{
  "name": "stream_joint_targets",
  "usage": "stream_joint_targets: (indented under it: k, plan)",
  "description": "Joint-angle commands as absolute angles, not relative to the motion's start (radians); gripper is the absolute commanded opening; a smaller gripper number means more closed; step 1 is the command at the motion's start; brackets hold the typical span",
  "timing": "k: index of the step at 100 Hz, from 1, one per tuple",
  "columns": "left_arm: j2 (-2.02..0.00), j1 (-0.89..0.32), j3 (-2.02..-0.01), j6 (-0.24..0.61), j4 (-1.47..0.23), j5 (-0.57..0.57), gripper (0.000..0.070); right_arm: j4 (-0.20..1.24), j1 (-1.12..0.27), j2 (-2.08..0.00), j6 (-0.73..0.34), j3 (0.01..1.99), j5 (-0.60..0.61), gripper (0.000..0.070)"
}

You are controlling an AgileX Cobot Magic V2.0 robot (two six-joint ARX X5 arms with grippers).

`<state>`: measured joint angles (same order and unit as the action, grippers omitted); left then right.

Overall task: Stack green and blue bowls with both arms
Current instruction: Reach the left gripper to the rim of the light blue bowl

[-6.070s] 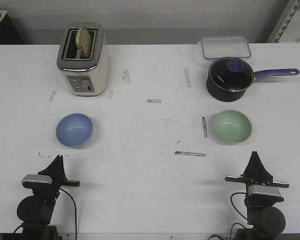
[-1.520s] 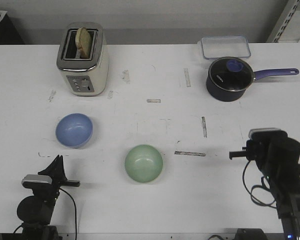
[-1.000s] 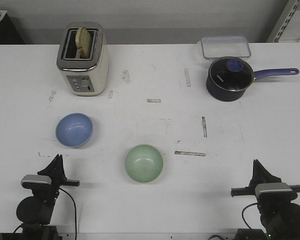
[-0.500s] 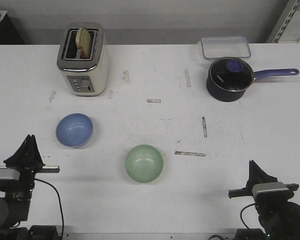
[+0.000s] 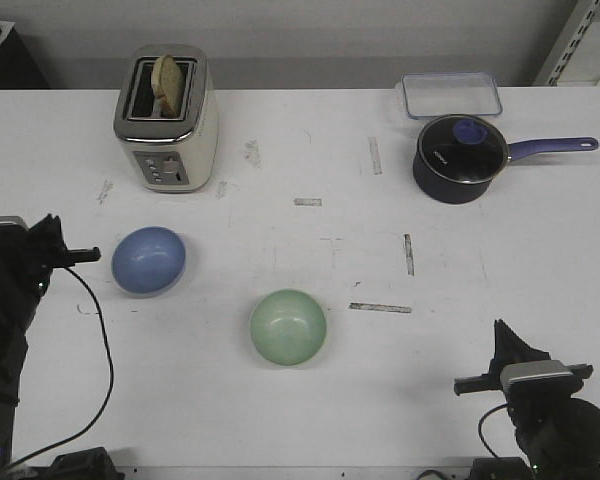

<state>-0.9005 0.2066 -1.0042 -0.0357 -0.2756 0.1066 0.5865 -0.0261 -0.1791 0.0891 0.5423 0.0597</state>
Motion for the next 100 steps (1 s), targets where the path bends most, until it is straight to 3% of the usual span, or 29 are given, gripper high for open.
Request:
stream_joint_targets:
  k: [1,36,83,90,100]
  plan:
    - [-0.934,0.208,-1.015,-0.039,-0.309,0.150,0.0136,0.572,-0.027,-0.184,0.095,0.544,0.059,0.0000]
    - [-1.184,0.209,-1.015,-0.030,-0.449,0.195,0.0540,0.572,-0.027,-0.184,0.095,0.544,0.059,0.0000]
    - [-1.512,0.209,-1.015,0.051,-0.448,0.196,0.0517,0.572,-0.027,-0.184,0.095,0.544,0.059,0.0000]
    - [-1.522,0.209,-1.015,0.080,-0.448,0.196,0.0426,0.572,-0.027,-0.184,0.095,0.544,0.059,0.0000]
    - [-1.523,0.209,-1.016,0.099,-0.445,0.196,0.0203,0.572,-0.027,-0.184,0.095,0.544,0.060,0.0000]
